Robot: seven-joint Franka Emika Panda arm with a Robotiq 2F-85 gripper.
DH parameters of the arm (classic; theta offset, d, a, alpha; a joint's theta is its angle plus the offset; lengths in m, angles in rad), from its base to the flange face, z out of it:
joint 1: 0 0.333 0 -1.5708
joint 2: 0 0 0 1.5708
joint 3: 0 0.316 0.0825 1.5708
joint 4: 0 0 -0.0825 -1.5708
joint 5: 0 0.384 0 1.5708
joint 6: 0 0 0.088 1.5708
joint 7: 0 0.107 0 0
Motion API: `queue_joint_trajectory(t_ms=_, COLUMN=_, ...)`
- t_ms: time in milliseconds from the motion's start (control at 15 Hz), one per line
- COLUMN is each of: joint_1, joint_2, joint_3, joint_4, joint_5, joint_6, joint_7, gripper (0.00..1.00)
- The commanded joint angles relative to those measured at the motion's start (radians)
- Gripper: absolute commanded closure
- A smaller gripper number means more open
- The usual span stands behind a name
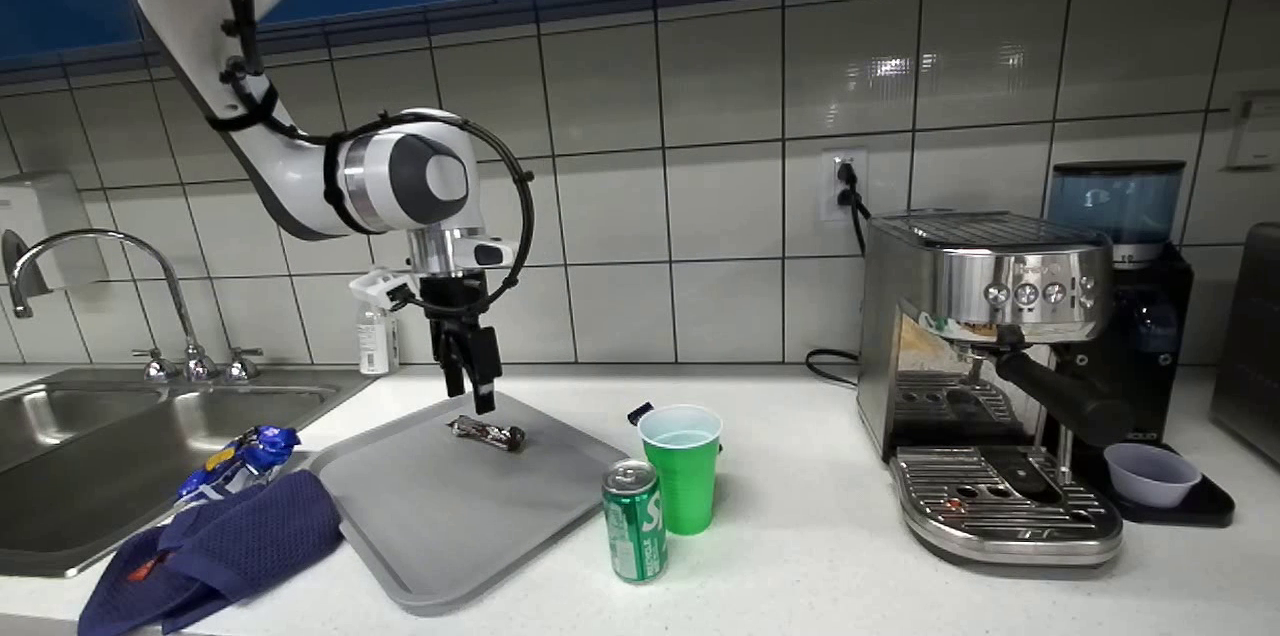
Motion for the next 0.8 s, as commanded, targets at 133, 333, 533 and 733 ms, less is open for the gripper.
queue_joint_trajectory(t_ms=133, joint_1=0.024, joint_2=0.107, joint_3=-0.006, joint_4=0.132, joint_5=0.022, joint_6=-0.073, joint_7=0.144, gripper=0.0)
queue_joint_trajectory(t_ms=333, joint_1=0.027, joint_2=0.148, joint_3=-0.005, joint_4=0.175, joint_5=0.035, joint_6=-0.086, joint_7=0.193, gripper=0.0)
queue_joint_trajectory(t_ms=533, joint_1=0.031, joint_2=0.189, joint_3=-0.003, joint_4=0.217, joint_5=0.054, joint_6=-0.084, joint_7=0.235, gripper=0.0)
queue_joint_trajectory(t_ms=733, joint_1=0.035, joint_2=0.223, joint_3=-0.001, joint_4=0.253, joint_5=0.079, joint_6=-0.087, joint_7=0.266, gripper=0.0)
